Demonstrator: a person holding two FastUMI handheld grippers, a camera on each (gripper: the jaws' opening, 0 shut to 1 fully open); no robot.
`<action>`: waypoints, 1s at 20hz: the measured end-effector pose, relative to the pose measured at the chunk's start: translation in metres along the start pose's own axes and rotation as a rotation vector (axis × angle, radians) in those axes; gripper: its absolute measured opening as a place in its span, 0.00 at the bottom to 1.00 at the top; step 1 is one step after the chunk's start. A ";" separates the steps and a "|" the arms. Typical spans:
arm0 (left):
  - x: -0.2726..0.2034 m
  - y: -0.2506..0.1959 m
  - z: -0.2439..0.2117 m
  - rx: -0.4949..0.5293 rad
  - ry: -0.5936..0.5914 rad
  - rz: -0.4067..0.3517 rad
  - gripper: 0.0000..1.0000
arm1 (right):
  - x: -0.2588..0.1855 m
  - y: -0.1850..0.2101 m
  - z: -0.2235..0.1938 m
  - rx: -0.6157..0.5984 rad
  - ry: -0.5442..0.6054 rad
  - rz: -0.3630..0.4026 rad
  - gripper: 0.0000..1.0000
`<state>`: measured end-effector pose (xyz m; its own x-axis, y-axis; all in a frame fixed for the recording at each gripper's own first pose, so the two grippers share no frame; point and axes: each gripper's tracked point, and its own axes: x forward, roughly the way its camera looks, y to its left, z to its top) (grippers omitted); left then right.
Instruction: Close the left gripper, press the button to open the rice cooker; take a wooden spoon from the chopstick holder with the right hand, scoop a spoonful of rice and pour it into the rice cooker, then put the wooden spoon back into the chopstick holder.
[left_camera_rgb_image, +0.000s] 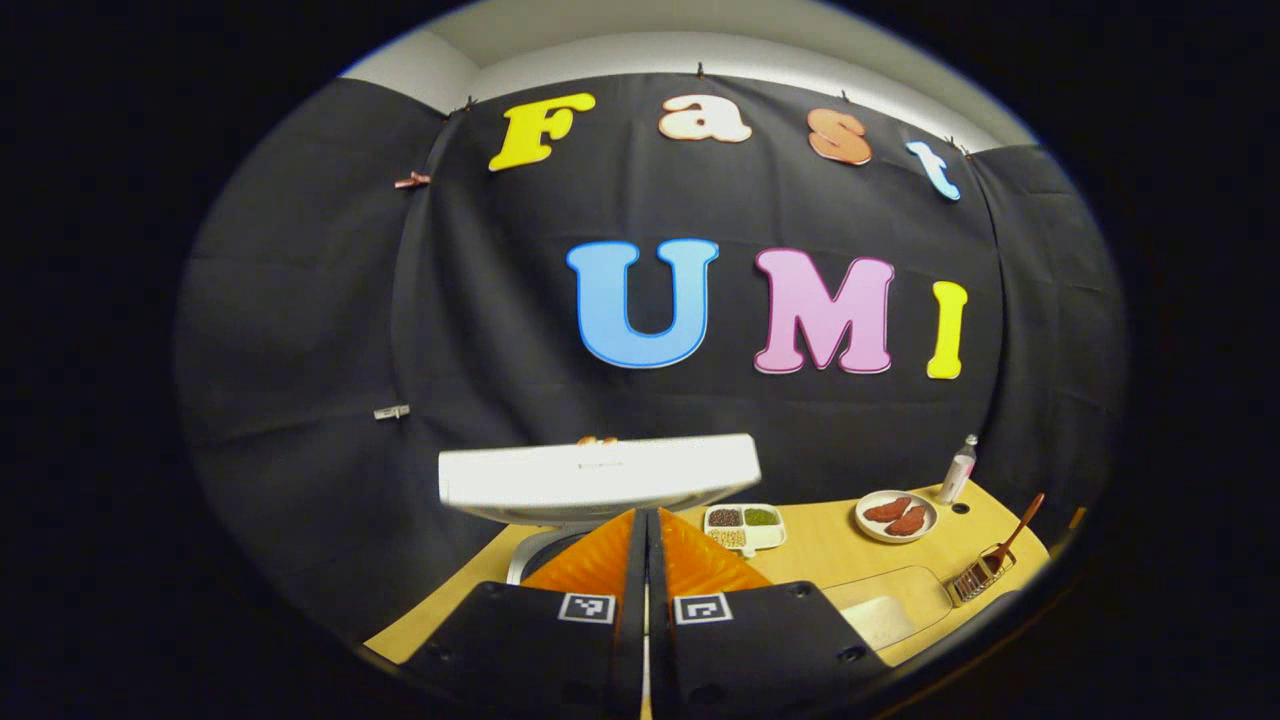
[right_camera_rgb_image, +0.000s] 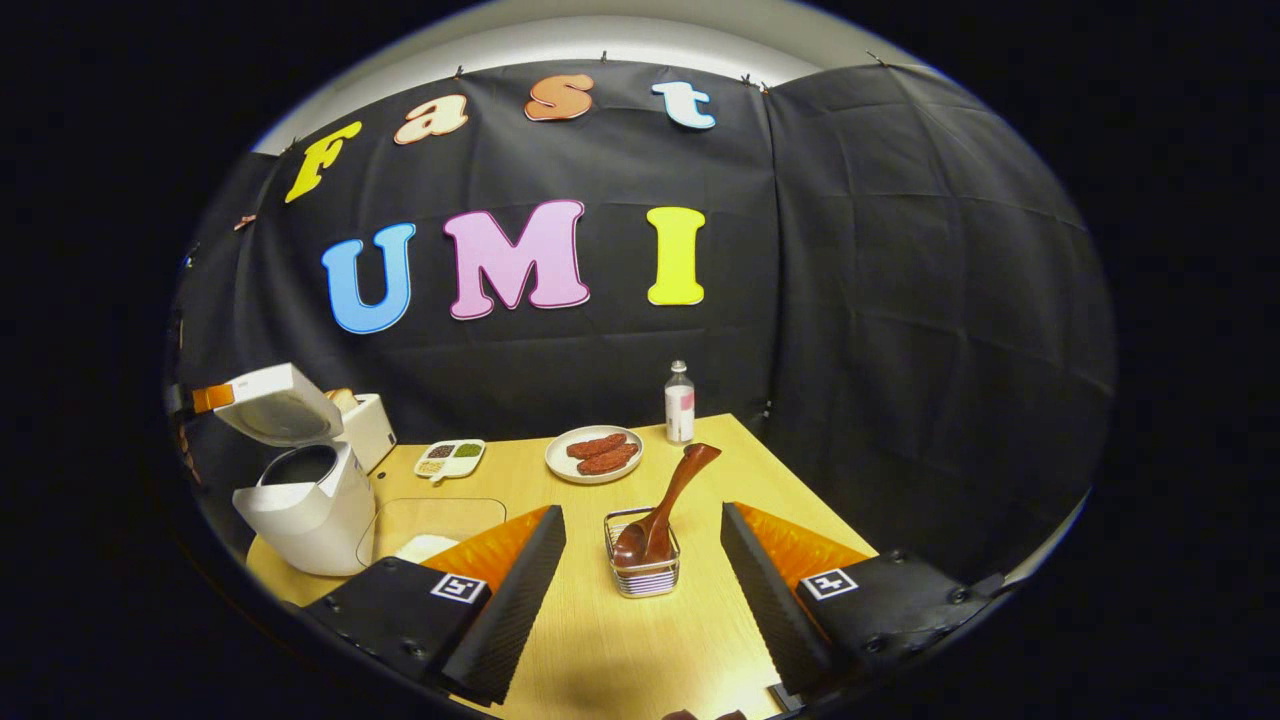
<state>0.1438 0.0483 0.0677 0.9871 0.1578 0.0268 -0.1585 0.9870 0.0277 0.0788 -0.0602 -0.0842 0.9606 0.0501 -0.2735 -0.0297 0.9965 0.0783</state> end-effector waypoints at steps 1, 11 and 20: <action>-0.010 -0.011 0.001 -0.002 -0.002 -0.010 0.07 | 0.005 0.000 0.001 -0.003 0.004 0.009 0.98; -0.066 -0.065 -0.047 -0.080 0.119 -0.038 0.09 | 0.069 -0.014 0.014 -0.003 0.027 0.047 0.98; -0.092 -0.093 -0.059 -0.118 0.151 -0.027 0.36 | 0.129 -0.027 -0.025 0.050 0.158 0.093 0.99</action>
<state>0.0688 -0.0558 0.0035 0.9845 0.1249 -0.1228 -0.1365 0.9864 -0.0915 0.1969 -0.0787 -0.1453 0.8987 0.1559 -0.4100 -0.0987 0.9826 0.1572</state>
